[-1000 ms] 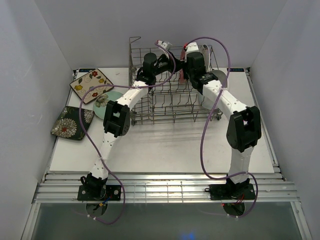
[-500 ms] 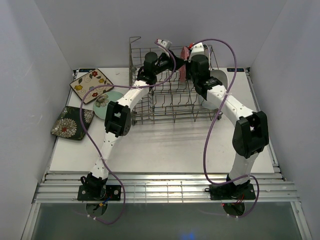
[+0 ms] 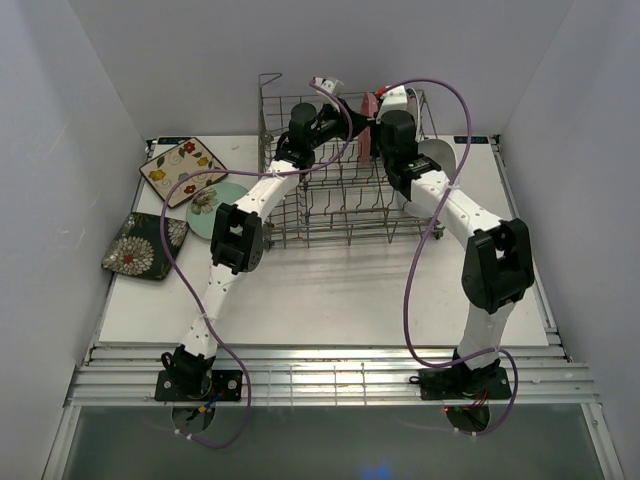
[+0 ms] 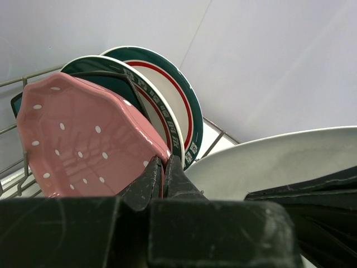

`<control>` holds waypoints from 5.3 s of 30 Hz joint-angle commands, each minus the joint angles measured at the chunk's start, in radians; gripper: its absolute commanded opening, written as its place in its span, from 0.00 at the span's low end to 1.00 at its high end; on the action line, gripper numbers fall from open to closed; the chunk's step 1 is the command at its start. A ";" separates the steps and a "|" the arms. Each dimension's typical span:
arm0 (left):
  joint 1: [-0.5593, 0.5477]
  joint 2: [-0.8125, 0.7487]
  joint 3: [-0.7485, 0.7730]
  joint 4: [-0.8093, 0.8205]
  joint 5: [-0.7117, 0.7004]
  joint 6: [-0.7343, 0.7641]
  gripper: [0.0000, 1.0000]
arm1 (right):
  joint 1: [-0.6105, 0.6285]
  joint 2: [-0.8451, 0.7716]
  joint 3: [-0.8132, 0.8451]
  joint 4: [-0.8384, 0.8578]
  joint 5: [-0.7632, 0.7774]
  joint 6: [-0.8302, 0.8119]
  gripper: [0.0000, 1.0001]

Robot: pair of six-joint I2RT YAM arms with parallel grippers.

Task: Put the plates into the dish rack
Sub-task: Insert the plate into the dish rack, then move the dish rack to the center of the board.

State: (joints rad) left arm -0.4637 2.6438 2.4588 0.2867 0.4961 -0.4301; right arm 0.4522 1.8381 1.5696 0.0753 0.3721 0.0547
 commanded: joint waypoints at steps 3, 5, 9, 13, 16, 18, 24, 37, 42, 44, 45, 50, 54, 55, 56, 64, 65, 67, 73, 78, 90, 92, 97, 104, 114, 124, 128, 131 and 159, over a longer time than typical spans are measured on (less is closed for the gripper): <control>0.014 0.153 -0.026 -0.035 -0.234 0.142 0.00 | -0.004 0.067 0.105 0.061 -0.002 -0.004 0.08; 0.013 0.154 -0.024 -0.037 -0.237 0.151 0.00 | -0.009 0.087 0.130 0.058 -0.018 -0.003 0.08; 0.017 0.162 -0.023 -0.043 -0.249 0.172 0.00 | -0.020 0.108 0.144 0.078 -0.019 0.020 0.08; 0.020 0.169 -0.023 -0.049 -0.257 0.179 0.00 | -0.040 0.124 0.165 0.100 -0.022 0.037 0.08; 0.022 0.176 -0.020 -0.050 -0.261 0.186 0.00 | -0.049 0.145 0.198 0.087 -0.044 0.043 0.08; 0.023 0.182 -0.014 -0.050 -0.271 0.197 0.00 | -0.056 0.154 0.205 0.089 -0.079 0.056 0.08; 0.022 0.197 -0.004 -0.052 -0.287 0.217 0.00 | -0.061 0.193 0.233 0.086 -0.139 0.073 0.08; 0.028 0.182 -0.027 -0.027 -0.271 0.203 0.00 | -0.072 0.282 0.336 0.020 -0.142 0.088 0.08; 0.028 0.157 -0.052 -0.001 -0.263 0.194 0.00 | -0.078 0.263 0.307 0.034 -0.134 0.088 0.08; 0.028 0.144 -0.064 0.012 -0.260 0.192 0.04 | -0.078 0.242 0.276 0.050 -0.136 0.088 0.08; 0.030 0.139 -0.066 0.014 -0.257 0.192 0.05 | -0.078 0.231 0.261 0.060 -0.136 0.088 0.08; 0.030 0.120 -0.076 0.019 -0.249 0.197 0.27 | -0.079 0.178 0.202 0.073 -0.130 0.082 0.08; 0.030 0.088 -0.099 0.031 -0.237 0.206 0.49 | -0.079 0.138 0.146 0.087 -0.128 0.083 0.08; 0.030 0.084 -0.107 0.035 -0.234 0.206 0.53 | -0.079 0.127 0.127 0.109 -0.128 0.085 0.08; 0.030 0.078 -0.113 0.042 -0.231 0.206 0.60 | -0.079 0.109 0.097 0.116 -0.127 0.085 0.08; 0.031 0.024 -0.142 0.046 -0.203 0.214 0.74 | -0.079 0.061 0.044 0.123 -0.090 0.080 0.08; 0.031 0.015 -0.144 0.046 -0.203 0.214 0.74 | -0.079 0.055 0.040 0.124 -0.090 0.080 0.08; 0.031 0.005 -0.152 0.048 -0.203 0.218 0.80 | -0.079 0.041 0.026 0.127 -0.090 0.080 0.08; 0.034 -0.036 -0.162 0.048 -0.195 0.222 0.98 | -0.079 -0.003 -0.017 0.130 -0.075 0.077 0.08; 0.034 -0.071 -0.187 0.048 -0.192 0.223 0.98 | -0.081 -0.034 -0.051 0.132 -0.065 0.070 0.08; 0.034 -0.185 -0.285 0.049 -0.145 0.211 0.98 | -0.083 -0.080 -0.112 0.144 -0.084 0.077 0.08; 0.034 -0.200 -0.290 0.049 -0.131 0.200 0.98 | -0.083 -0.080 -0.114 0.141 -0.087 0.079 0.08; 0.033 -0.243 -0.308 0.049 -0.090 0.183 0.98 | -0.083 -0.085 -0.126 0.138 -0.088 0.079 0.08; 0.034 -0.369 -0.434 0.049 -0.053 0.172 0.98 | -0.083 -0.092 -0.135 0.127 -0.096 0.082 0.08; 0.043 -0.564 -0.645 0.046 -0.030 0.197 0.98 | -0.084 -0.120 -0.160 0.121 -0.113 0.085 0.08; 0.046 -0.794 -0.709 -0.200 -0.036 0.283 0.98 | -0.084 -0.221 -0.236 0.098 -0.189 0.086 0.13; 0.060 -0.890 -0.736 -0.359 -0.125 0.358 0.98 | -0.083 -0.257 -0.255 0.043 -0.258 0.074 0.25; 0.065 -0.993 -0.820 -0.406 -0.234 0.448 0.98 | -0.081 -0.295 -0.290 0.017 -0.329 0.066 0.36; 0.255 -0.986 -0.867 -0.653 -0.389 0.473 0.90 | 0.016 -0.823 -0.776 -0.029 -0.575 -0.009 0.80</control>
State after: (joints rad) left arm -0.2268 1.6375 1.5345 -0.3313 0.1112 0.0620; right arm 0.4568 1.0554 0.8207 0.0422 -0.1905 0.0280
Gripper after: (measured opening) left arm 0.915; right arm 0.832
